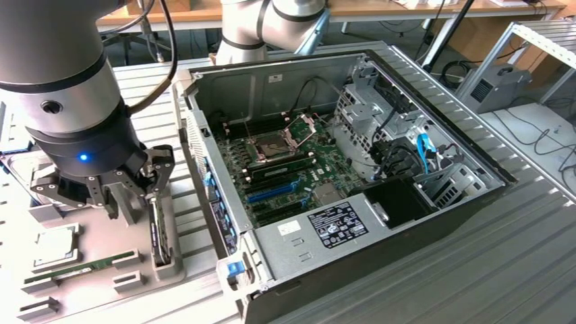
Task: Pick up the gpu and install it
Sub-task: 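Pick up the gpu and move the gpu toward the slot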
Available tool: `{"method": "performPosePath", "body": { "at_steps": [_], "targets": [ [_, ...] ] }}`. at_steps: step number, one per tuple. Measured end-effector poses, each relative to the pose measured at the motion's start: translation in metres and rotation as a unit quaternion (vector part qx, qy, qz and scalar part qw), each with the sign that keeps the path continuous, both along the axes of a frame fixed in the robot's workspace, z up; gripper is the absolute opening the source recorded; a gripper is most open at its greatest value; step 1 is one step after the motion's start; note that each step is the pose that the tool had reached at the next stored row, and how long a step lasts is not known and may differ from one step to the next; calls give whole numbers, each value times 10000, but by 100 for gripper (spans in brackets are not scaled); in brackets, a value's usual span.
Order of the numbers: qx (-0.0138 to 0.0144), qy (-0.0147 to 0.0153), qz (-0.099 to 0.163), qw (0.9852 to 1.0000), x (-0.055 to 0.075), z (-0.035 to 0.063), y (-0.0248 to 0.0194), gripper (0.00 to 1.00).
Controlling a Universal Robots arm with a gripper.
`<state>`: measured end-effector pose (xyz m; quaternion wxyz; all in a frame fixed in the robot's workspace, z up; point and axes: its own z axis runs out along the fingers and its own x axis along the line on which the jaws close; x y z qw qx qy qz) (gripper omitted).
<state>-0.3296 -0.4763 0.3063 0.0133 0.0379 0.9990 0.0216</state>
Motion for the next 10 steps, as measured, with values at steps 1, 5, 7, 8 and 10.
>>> {"method": "performPosePath", "body": {
  "at_steps": [1,5,7,8,10],
  "targets": [
    [0,0,0,10000,-4,-5,0,44],
    [1,0,1,10000,-15,-32,0,44],
    [0,0,1,10000,-15,-46,0,44],
    [-1,1,0,10000,-15,-48,0,44],
    [-2,0,-1,10000,-11,-54,1,44]
  ]
}}
